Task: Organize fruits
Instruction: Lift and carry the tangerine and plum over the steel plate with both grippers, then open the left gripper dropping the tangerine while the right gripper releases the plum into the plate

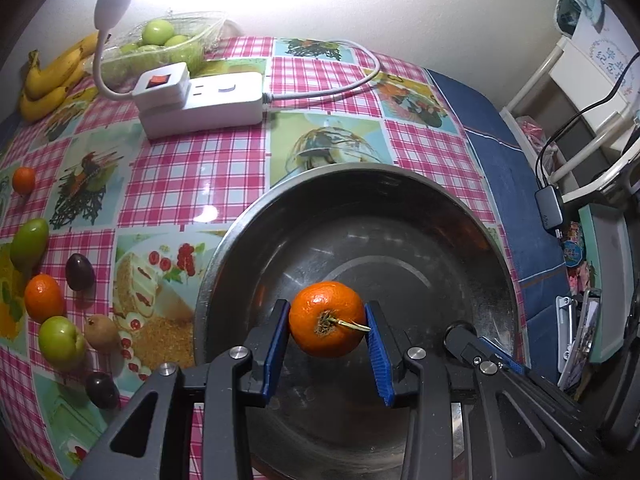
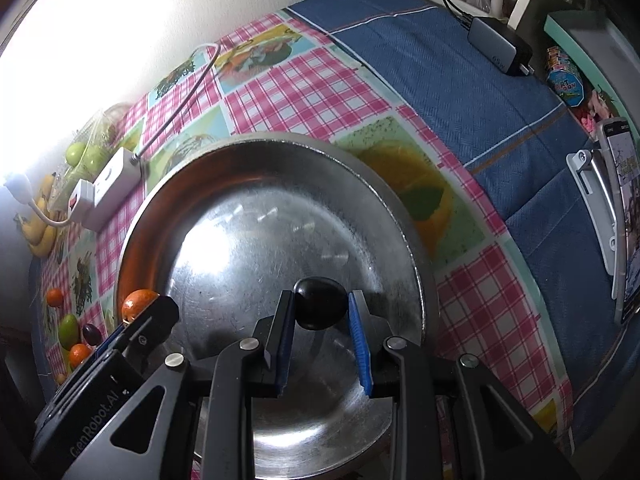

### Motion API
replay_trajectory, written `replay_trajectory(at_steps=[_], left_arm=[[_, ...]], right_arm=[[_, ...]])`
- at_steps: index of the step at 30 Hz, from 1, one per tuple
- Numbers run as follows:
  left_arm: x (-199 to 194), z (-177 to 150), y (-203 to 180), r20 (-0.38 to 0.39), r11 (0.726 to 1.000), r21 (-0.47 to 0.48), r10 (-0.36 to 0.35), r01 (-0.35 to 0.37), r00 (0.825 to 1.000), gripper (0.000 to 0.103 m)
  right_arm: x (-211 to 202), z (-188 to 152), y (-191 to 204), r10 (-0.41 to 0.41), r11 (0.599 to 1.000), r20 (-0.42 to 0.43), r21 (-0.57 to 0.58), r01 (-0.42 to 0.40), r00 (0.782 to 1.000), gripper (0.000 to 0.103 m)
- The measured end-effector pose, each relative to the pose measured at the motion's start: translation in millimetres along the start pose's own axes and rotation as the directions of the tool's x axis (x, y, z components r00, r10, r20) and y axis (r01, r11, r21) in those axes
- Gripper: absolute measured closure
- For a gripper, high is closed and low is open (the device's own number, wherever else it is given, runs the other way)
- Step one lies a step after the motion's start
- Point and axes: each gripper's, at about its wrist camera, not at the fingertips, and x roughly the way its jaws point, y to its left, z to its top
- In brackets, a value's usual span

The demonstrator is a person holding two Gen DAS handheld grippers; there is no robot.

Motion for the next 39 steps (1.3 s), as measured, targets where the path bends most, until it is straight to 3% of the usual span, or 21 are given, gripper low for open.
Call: replay_trajectory(at_steps=[14, 22, 24, 26, 29, 34, 37, 39], left_arm=[[3, -1, -1, -0.012, 1.0, 0.006, 0.004, -0.004, 1.0, 0.061], [-9, 1, -1, 0.01, 1.0, 0.006, 0.01, -0.01, 1.0, 0.043], [-12, 2, 0, 0.02, 1.0, 0.003, 0.015, -0.015, 1.0, 0.038], [-16, 2, 2, 0.029, 1.0, -0.004, 0.02, -0.02, 0.999, 0.037], [-24, 4, 6, 0.044, 0.999, -0.024, 0.028, -0.027, 0.999, 0.027], [-35, 8, 15, 0.071, 0.997, -0.05, 0.066, -0.062, 0.995, 0.025], [-41, 9, 24, 0.081, 0.994, -0.074, 0.09, -0.084, 0.993, 0.023], [-43, 10, 29, 0.082, 0.991, -0.088, 0.109, -0.102, 0.991, 0.011]], right_arm=[[5, -2, 3, -0.012, 1.0, -0.023, -0.009, 0.012, 1.0, 0.075], [-1, 1, 6, -0.013, 1.0, -0.013, -0.013, 0.012, 1.0, 0.074], [-4, 2, 7, -0.01, 1.0, -0.005, -0.013, 0.01, 1.0, 0.071], [-9, 3, 6, -0.018, 1.0, 0.009, -0.014, 0.018, 1.0, 0.059], [-15, 5, 6, -0.02, 1.0, 0.025, -0.01, 0.02, 0.999, 0.051], [-24, 4, 8, -0.02, 1.0, 0.04, -0.02, 0.021, 0.999, 0.048], [-28, 3, 11, -0.028, 0.999, 0.047, -0.035, 0.03, 0.999, 0.037], [-30, 4, 13, -0.031, 0.999, 0.053, -0.043, 0.033, 0.998, 0.037]])
